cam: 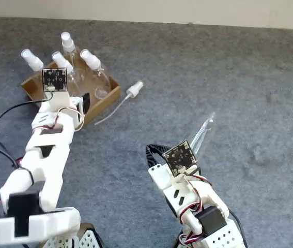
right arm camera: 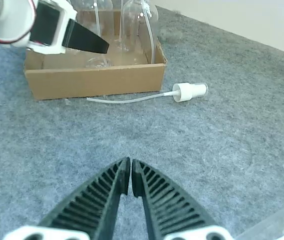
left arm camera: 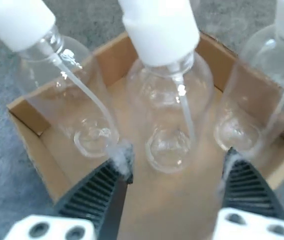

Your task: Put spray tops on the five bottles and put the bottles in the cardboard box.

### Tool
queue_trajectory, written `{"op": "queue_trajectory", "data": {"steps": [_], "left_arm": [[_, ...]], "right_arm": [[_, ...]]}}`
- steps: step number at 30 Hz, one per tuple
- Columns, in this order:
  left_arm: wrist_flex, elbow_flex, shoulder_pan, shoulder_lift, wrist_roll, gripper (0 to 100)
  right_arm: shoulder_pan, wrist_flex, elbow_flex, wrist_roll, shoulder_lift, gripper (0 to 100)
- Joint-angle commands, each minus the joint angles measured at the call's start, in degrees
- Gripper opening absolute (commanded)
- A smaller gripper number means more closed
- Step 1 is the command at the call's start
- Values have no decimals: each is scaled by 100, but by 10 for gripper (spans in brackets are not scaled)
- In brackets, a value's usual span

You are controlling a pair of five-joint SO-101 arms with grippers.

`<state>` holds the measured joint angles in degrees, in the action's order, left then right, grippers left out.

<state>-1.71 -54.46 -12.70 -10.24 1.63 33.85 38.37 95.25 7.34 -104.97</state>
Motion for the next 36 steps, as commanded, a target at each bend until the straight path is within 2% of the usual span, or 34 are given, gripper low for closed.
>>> {"op": "queue_trajectory", "data": {"steps": [1,5,8,17,22,29,36], "left_arm": [[818,13,84,-813,-18,239],[1547,22,92,-1393,-18,239],[2180,22,189,-1877,-26,239],[4448,75,1121,-3538,-35,238],[5582,409,1675,-4242,-35,238],[7560,1982,2879,-3996,9,238],[8035,3125,3758,-2756,9,238]], "right_arm": [[-66,-57,84,70,-57,13],[-119,-57,57,70,-57,13],[-470,-57,40,70,-57,13],[-2044,-13,-470,70,-57,13],[-3380,-13,-963,70,-57,13],[-5068,31,-1042,70,-57,13],[-5982,1033,-576,35,-57,13]]}}
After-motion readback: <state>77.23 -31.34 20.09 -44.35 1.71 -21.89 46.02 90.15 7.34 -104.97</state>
